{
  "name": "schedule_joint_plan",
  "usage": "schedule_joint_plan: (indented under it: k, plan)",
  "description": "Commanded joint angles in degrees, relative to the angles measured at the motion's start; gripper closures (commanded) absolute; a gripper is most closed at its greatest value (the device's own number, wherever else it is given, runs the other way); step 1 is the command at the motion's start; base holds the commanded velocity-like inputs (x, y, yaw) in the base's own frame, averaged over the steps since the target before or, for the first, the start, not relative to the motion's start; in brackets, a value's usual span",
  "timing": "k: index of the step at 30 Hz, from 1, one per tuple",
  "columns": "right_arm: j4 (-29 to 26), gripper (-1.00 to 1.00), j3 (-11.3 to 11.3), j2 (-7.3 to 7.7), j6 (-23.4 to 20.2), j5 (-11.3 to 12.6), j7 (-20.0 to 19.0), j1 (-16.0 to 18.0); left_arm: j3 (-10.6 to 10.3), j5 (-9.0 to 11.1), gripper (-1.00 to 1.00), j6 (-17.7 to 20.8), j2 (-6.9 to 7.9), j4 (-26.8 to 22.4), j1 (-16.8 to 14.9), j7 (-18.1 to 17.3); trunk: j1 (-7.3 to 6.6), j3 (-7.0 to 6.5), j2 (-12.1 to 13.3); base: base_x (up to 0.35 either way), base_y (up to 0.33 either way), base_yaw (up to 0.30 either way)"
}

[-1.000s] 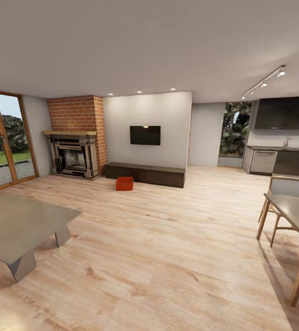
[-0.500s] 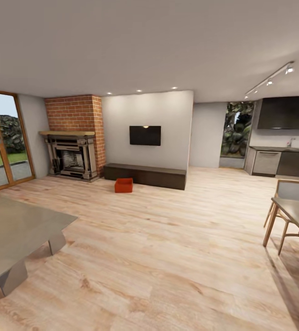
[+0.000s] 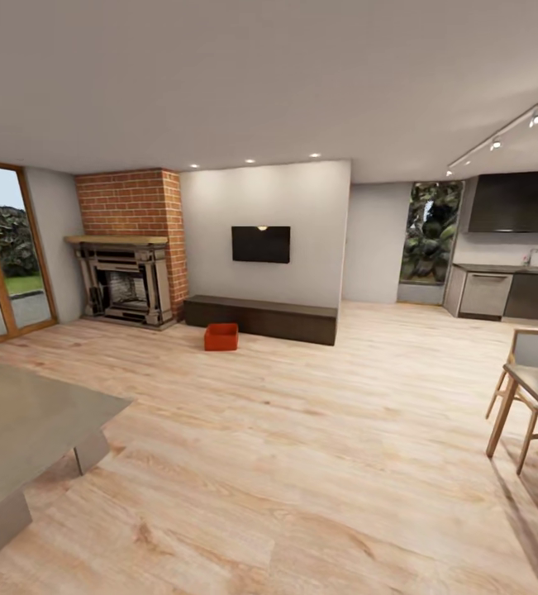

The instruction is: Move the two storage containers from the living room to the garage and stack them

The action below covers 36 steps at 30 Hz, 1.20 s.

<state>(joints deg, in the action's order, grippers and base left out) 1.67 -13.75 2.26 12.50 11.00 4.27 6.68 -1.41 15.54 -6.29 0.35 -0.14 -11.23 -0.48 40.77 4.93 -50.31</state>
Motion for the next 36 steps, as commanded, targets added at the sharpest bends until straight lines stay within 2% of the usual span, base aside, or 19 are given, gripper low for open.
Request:
schedule_joint_plan:
  k: [1, 36]
  plan:
    - [0.18, -1.00, -0.49, -0.04, 0.33, 0.51, 0.03, 0.07, -0.17, 0.37, -1.00, -0.19, 0.00, 0.06, -0.04, -0.05, 0.04, 0.09, -0.06, 0.323, 0.000, 0.000]
    - [0.18, -1.00, -0.49, -0.01, 0.33, 0.51, 0.03, 0.09, -0.17, 0.37, -1.00, -0.20, -0.06, 0.06, -0.05, -0.05, 0.04, 0.09, -0.06, 0.323, 0.000, 0.000]
